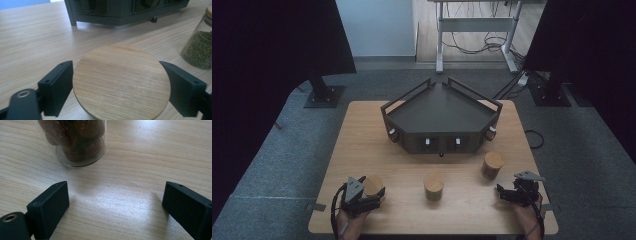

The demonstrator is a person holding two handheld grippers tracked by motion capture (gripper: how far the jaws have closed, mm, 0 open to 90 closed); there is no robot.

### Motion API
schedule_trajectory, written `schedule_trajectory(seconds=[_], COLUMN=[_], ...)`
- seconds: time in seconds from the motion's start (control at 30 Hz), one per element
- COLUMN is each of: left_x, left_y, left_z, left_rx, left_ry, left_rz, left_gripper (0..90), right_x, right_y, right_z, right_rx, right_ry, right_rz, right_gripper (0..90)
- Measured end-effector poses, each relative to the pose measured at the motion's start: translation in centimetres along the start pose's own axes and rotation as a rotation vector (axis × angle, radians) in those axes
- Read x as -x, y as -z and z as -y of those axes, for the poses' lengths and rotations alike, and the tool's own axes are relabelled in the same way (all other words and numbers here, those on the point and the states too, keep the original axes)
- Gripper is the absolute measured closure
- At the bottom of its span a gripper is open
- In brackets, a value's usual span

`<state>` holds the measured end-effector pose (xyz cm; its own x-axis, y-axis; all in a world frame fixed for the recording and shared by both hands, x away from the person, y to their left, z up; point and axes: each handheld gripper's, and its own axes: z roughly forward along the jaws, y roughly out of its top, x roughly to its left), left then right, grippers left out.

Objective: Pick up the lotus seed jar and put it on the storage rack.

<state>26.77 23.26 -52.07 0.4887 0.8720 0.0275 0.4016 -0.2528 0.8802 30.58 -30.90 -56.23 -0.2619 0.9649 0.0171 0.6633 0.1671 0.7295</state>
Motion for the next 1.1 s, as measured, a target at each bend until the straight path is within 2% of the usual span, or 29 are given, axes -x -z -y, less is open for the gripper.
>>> schedule_trajectory(seconds=[0.17, 0.67, 1.1], left_x=[0.0, 0.2, 0.3], left_y=[0.1, 0.1, 0.4], left_z=[0.0, -0.2, -1.1], left_rx=[-0.008, -0.022, 0.004], left_ry=[0.006, 0.007, 0.029], left_rz=[0.008, -0.001, 0.011], left_gripper=[22.9, 23.9, 23.9], right_x=[0.0, 0.0, 0.0], right_y=[0.0, 0.0, 0.0], right_z=[0.0, 0.0, 0.0], right_rx=[0.000, 0.000, 0.000], right_ry=[0.000, 0.001, 0.001], right_rz=[0.000, -0.001, 0.000], right_gripper=[6.6, 6.6, 6.5])
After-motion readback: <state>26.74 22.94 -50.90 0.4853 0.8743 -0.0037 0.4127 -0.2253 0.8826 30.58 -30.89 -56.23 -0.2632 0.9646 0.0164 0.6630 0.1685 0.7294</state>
